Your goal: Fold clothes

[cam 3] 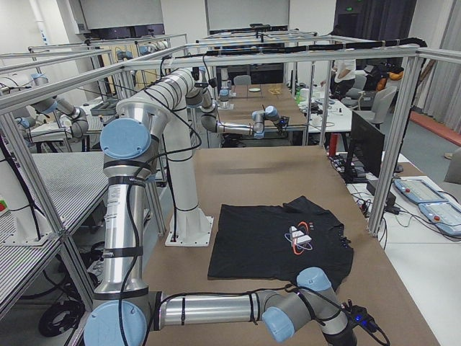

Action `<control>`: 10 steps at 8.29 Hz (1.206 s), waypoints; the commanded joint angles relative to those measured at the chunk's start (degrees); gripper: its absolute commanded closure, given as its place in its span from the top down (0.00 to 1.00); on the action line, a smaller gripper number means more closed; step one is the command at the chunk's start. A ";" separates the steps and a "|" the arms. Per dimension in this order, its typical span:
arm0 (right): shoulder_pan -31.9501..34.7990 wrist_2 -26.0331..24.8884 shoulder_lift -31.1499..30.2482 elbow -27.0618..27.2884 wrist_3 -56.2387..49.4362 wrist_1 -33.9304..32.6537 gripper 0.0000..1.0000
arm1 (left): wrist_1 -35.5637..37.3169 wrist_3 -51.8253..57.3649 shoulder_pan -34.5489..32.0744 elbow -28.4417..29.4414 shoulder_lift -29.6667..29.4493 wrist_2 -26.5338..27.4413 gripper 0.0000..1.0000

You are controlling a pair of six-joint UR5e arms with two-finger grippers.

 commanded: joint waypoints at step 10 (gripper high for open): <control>-18.35 14.60 20.71 -18.40 46.37 6.93 0.72 | 0.09 -0.70 0.17 -0.64 -1.80 -4.44 0.94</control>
